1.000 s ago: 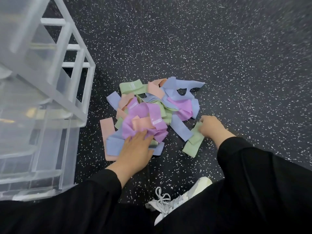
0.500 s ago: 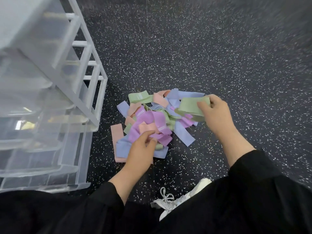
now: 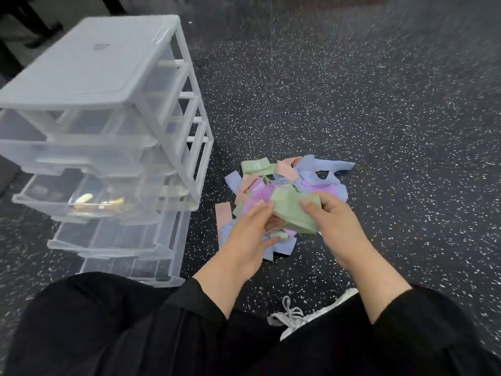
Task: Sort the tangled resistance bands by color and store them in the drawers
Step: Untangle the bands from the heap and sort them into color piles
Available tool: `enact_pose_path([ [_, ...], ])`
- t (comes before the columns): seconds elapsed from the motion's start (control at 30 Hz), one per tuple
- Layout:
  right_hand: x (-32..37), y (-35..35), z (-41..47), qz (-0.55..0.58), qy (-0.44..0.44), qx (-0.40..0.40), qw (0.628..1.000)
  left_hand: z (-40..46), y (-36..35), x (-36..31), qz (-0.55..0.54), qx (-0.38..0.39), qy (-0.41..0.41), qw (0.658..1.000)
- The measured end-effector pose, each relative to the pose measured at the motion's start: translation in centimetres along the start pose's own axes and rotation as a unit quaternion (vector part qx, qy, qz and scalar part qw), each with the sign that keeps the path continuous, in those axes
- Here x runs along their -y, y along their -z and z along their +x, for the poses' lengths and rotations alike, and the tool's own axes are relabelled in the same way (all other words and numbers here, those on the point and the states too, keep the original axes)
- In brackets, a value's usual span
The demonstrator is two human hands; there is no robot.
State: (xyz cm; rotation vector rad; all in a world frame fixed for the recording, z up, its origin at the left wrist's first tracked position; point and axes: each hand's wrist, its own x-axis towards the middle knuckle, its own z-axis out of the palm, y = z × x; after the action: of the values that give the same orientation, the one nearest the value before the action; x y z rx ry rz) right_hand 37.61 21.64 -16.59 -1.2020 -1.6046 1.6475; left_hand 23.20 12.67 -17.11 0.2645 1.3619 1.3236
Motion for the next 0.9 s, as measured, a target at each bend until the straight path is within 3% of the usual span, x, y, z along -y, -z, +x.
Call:
enact_pose_path([
  [0.2,-0.6,0.0,0.3,-0.068,0.005,-0.041,0.997,-1.0,-0.8,-2.4,0.055,-0.052,-0.084,0.994],
  [0.33,0.0,-0.1,0.1,-0.092,0.072,-0.097,0.988,-1.2,-2.0,-3.1,0.098,-0.071,-0.119,0.985],
  [0.4,0.5,-0.1,-0.4,-0.080,0.092,-0.037,0.992,-1.0,-2.8,-3.3,0.110,-0.080,-0.129,0.982],
  [0.5,0.2,-0.3,-0.7,-0.056,0.072,0.077,0.993,-1.3,-4.1,-3.6,0.123,-0.031,-0.127,0.984],
  [0.57,-0.1,-0.3,-0.2,-0.071,0.071,0.046,0.994,-1.5,-4.7,-3.8,0.124,-0.008,-0.113,0.986],
  [0.63,-0.2,0.3,0.5,-0.095,0.063,-0.025,0.993,-1.3,-4.7,-3.9,0.155,-0.046,-0.127,0.979],
  [0.73,0.1,1.0,0.7,-0.002,0.028,-0.021,0.999,-0.5,-4.1,-4.0,0.249,-0.106,-0.185,0.945],
  [0.9,1.0,1.5,0.5,0.060,0.048,-0.007,0.997,0.2,-4.2,-4.2,0.304,0.017,-0.189,0.934],
])
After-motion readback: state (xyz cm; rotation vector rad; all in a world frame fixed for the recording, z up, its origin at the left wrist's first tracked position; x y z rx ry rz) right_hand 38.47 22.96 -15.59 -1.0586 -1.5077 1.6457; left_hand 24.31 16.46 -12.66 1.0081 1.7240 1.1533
